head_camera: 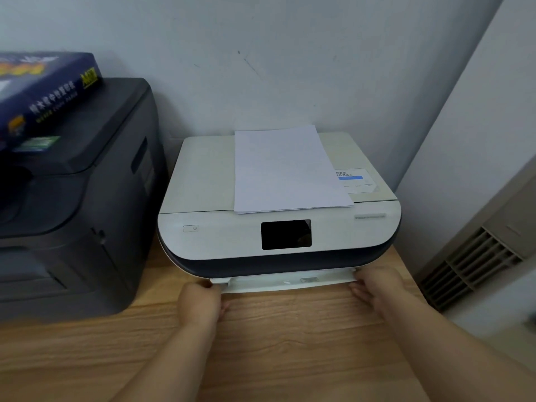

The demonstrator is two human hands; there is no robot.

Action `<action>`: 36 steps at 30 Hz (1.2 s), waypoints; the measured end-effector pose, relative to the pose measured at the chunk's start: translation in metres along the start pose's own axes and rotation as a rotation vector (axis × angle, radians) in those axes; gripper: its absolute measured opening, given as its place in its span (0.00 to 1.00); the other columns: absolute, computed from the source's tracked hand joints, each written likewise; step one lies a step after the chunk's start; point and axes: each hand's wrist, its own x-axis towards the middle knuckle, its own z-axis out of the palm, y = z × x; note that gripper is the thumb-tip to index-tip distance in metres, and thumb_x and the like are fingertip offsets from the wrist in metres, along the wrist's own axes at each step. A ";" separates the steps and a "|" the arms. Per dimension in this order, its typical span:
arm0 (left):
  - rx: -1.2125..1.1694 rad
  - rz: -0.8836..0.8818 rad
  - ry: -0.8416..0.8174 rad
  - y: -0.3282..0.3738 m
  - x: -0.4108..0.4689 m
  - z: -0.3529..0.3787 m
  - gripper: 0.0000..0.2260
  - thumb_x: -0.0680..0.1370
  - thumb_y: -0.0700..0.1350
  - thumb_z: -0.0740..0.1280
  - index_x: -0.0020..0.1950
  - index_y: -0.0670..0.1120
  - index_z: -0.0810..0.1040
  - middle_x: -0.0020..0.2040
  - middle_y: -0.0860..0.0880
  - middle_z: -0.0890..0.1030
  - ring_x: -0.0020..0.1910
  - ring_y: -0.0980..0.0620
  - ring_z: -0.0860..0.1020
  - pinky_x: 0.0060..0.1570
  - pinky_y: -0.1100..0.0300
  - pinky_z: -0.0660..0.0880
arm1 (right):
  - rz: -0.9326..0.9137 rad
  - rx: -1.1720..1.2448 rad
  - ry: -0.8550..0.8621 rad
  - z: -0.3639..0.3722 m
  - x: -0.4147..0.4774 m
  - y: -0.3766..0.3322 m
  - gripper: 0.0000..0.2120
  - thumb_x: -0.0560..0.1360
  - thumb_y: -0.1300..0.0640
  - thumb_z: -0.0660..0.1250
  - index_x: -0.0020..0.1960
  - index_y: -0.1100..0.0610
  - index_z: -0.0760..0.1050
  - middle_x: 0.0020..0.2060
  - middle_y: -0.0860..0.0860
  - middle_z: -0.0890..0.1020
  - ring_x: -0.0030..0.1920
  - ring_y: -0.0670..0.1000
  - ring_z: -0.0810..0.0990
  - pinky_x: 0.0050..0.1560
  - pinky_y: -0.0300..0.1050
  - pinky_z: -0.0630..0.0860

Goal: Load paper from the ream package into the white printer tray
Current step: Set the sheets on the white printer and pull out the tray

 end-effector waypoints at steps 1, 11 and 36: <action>0.092 0.046 0.012 0.001 0.000 -0.001 0.07 0.75 0.38 0.62 0.39 0.40 0.79 0.31 0.41 0.80 0.28 0.43 0.77 0.34 0.55 0.75 | -0.016 -0.029 -0.020 -0.001 0.001 0.000 0.07 0.74 0.70 0.62 0.40 0.61 0.73 0.35 0.56 0.77 0.31 0.52 0.78 0.24 0.38 0.77; 0.467 0.306 -0.035 -0.007 -0.018 -0.015 0.10 0.78 0.42 0.61 0.58 0.43 0.75 0.45 0.50 0.76 0.42 0.50 0.72 0.34 0.59 0.65 | -0.213 -0.356 -0.215 -0.025 -0.016 0.006 0.10 0.75 0.70 0.62 0.52 0.58 0.74 0.39 0.53 0.78 0.31 0.49 0.77 0.27 0.35 0.77; 0.668 0.415 -0.163 -0.025 -0.041 -0.032 0.21 0.73 0.58 0.65 0.26 0.47 0.69 0.26 0.51 0.74 0.30 0.52 0.73 0.32 0.59 0.66 | -0.518 -0.867 -0.163 -0.055 -0.032 0.029 0.17 0.74 0.47 0.66 0.31 0.55 0.70 0.27 0.48 0.74 0.29 0.47 0.72 0.31 0.41 0.65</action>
